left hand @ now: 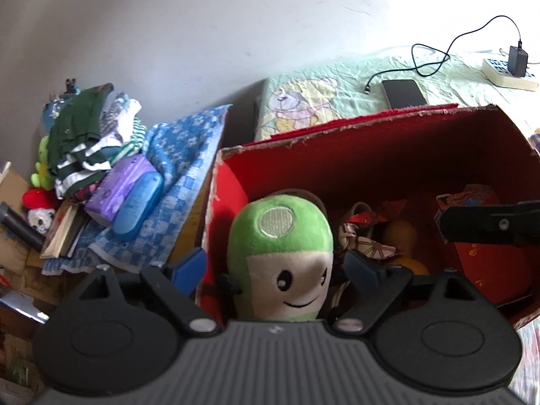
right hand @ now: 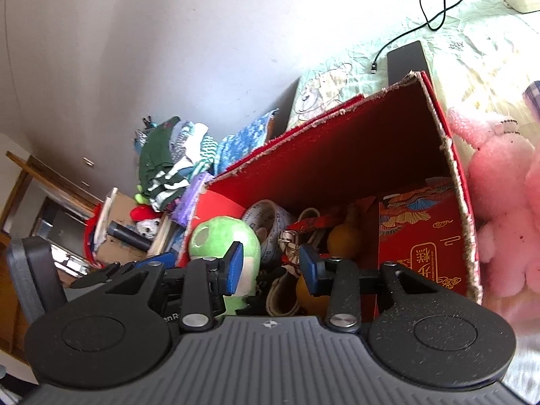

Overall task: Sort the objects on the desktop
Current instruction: 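Move both tools back to the yellow tiger plush on the bed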

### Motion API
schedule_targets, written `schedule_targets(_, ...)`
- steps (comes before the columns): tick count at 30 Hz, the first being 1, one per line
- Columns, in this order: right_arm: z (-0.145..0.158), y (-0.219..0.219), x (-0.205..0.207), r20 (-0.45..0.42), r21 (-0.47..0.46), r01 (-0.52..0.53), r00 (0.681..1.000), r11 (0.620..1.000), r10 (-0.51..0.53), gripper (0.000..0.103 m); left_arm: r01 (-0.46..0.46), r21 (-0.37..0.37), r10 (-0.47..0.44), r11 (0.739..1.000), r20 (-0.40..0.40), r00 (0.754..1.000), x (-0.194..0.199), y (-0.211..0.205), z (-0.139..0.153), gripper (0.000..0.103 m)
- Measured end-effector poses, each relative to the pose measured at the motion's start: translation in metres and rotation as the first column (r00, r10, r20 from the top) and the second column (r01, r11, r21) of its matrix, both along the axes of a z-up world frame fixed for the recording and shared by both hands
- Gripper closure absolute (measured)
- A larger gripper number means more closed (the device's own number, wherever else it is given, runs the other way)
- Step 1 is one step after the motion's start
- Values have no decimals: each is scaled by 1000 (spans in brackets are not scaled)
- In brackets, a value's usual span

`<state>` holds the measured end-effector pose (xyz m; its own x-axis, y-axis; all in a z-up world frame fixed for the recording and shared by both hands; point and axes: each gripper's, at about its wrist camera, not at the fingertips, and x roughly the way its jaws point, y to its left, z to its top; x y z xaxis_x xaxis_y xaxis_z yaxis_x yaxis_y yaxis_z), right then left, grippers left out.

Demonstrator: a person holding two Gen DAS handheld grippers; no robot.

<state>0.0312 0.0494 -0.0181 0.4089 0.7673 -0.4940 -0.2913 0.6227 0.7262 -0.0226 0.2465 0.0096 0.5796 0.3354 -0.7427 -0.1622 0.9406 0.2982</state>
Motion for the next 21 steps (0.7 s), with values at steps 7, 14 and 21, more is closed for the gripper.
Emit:
schedule_targets(7, 10, -28, -3, 28, 45, -44, 999, 998, 43, 59, -74, 30, 73, 997, 33, 997, -7, -19, 17, 12)
schedule_targets(14, 21, -75, -8, 57, 80, -32, 998, 996, 27, 57, -73, 5, 72, 997, 94, 993, -18, -55, 43, 12)
schedule_targets(21, 30, -149, -12, 89, 53, 81, 992, 995, -86, 57, 74, -115, -58, 991, 139, 989, -16, -119, 58, 13)
